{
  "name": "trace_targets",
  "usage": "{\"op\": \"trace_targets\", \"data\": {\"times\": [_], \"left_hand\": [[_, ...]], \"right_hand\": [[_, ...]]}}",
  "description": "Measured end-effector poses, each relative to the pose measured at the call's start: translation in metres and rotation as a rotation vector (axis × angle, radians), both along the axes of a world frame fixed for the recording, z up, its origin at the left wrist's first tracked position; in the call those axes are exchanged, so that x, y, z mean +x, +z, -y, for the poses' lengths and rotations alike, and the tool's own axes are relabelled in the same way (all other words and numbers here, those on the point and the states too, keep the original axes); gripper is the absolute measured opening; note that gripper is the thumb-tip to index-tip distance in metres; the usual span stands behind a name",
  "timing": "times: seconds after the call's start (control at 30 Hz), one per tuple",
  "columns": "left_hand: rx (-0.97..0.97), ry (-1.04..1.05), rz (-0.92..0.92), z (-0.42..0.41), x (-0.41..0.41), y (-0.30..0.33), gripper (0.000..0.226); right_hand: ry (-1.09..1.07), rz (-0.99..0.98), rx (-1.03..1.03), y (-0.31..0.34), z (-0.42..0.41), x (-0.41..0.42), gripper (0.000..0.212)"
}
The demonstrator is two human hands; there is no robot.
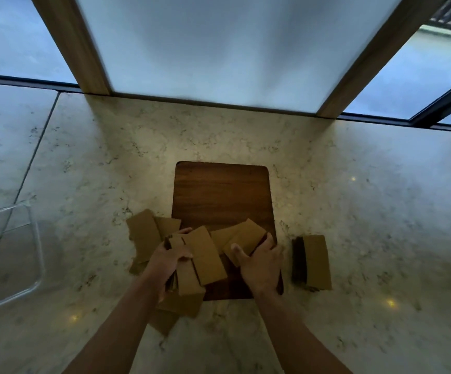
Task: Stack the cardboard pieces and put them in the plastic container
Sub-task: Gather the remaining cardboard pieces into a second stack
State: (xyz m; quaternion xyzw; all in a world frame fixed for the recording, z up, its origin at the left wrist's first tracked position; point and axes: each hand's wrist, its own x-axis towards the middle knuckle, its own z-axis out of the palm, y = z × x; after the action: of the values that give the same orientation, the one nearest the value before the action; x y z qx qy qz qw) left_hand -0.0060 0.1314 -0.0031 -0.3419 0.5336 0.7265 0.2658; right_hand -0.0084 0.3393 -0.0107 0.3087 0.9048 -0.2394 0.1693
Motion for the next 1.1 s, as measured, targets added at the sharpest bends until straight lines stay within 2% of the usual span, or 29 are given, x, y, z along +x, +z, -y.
{"op": "trace_targets", "data": {"times": [0.03,0.1,0.17,0.3,0.37,0.47,0.6,0.73,0.8,0.87,0.9,1.0,1.1], "left_hand": [[-0.022,0.008,0.003,0.002,0.003,-0.001,0.043],[-0.070,0.037,0.024,0.005,0.008,-0.004,0.033],[-0.099,0.056,0.047,0.007,0.012,-0.005,0.027],[-0.147,0.061,0.060,0.011,0.015,-0.006,0.025],[-0.199,0.054,0.061,0.012,0.014,-0.007,0.023],[-0.254,0.054,0.050,0.011,0.012,-0.008,0.008],[-0.309,-0.007,0.037,0.013,0.010,-0.008,0.002],[-0.315,-0.076,0.035,0.014,0.008,-0.004,0.012],[-0.259,-0.119,0.020,0.011,0.008,0.003,0.013],[-0.100,-0.124,0.017,0.009,0.010,0.009,0.017],[0.010,-0.098,0.032,0.008,0.013,0.012,0.023],[0.240,0.049,0.012,0.012,0.020,0.012,0.032],[0.313,0.072,-0.036,0.024,0.033,0.013,0.041]], "right_hand": [[0.034,0.013,0.025,-0.003,0.006,0.000,0.112],[0.002,-0.004,0.015,-0.006,0.013,-0.008,0.113],[-0.062,-0.067,-0.057,-0.008,0.013,-0.015,0.096],[-0.272,-0.249,-0.341,-0.003,-0.001,-0.017,0.049],[-0.320,-0.290,-0.375,-0.001,-0.014,-0.015,0.038],[-0.395,-0.233,-0.596,-0.003,-0.028,-0.008,0.032],[-0.285,-0.274,-0.769,0.015,-0.042,-0.005,0.024],[-0.058,-0.314,-0.865,0.045,-0.050,-0.006,0.025],[0.201,-0.228,-0.807,0.057,-0.040,-0.007,0.029],[0.451,-0.128,-0.646,0.060,-0.018,-0.009,0.027],[0.506,-0.130,-0.592,0.059,-0.004,-0.009,0.025],[0.430,-0.223,-0.597,0.052,0.040,-0.005,0.022],[0.284,-0.271,-0.637,0.046,0.078,0.001,0.019]]}}
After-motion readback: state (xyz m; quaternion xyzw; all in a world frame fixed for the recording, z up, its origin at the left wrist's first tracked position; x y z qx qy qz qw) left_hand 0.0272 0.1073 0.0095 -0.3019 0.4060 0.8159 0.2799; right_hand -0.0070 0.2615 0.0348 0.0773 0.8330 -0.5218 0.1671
